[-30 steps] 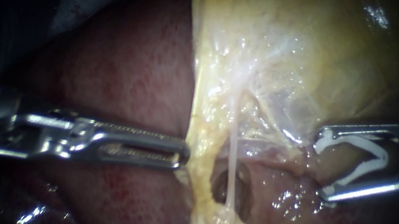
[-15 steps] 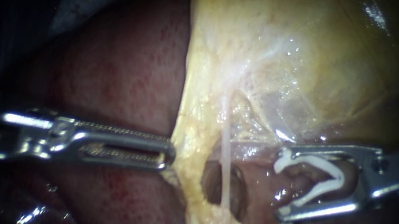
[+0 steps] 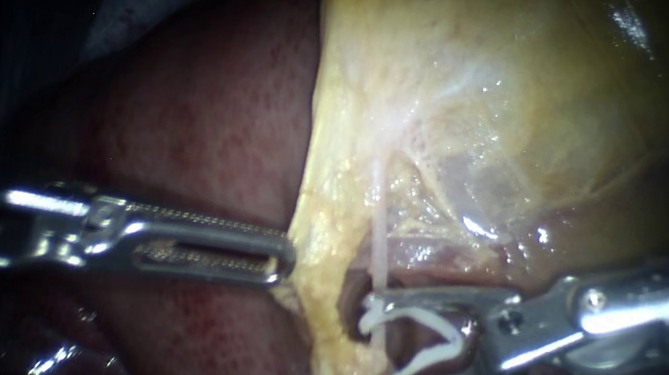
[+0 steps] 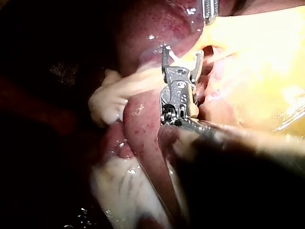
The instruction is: Clipping first clip left tube
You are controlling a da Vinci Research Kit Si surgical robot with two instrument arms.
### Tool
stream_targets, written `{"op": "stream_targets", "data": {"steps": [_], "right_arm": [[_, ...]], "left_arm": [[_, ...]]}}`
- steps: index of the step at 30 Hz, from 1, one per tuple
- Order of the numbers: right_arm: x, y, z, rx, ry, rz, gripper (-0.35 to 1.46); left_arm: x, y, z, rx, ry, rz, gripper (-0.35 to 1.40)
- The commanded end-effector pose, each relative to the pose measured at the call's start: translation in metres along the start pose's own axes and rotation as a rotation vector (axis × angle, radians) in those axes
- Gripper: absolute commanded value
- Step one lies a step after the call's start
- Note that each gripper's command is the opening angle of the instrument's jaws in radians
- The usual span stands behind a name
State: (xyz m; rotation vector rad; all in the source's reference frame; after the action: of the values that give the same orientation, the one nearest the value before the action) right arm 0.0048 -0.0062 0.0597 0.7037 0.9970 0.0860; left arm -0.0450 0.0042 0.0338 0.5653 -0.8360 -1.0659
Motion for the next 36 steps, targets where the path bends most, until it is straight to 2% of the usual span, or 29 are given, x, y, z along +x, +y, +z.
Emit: {"op": "stream_targets", "data": {"steps": [1,10,17,23,36], "right_arm": [[-0.0001,0.0002,0.0003,0.001,-0.001,0.004,0.54],[-0.0007,0.0022,0.0010,-0.006,-0.001,0.004,0.55],[-0.0015,0.0030,0.0016,-0.010,-0.003,0.007,0.55],[-0.0013,0.0030,0.0027,-0.004,-0.007,0.005,0.55],[-0.0002,0.0018,0.0053,0.033,-0.022,0.021,0.52]], "left_arm": [[0.0000,-0.0001,0.0000,0.000,0.000,0.000,-0.35],[0.0000,-0.0004,-0.0001,-0.001,0.000,0.000,-0.35],[0.0000,-0.0005,-0.0001,-0.001,0.000,0.000,-0.35],[0.0000,-0.0005,-0.0001,-0.001,0.000,0.000,-0.35],[0.0000,-0.0004,0.0000,-0.001,-0.001,0.000,-0.35]]}}
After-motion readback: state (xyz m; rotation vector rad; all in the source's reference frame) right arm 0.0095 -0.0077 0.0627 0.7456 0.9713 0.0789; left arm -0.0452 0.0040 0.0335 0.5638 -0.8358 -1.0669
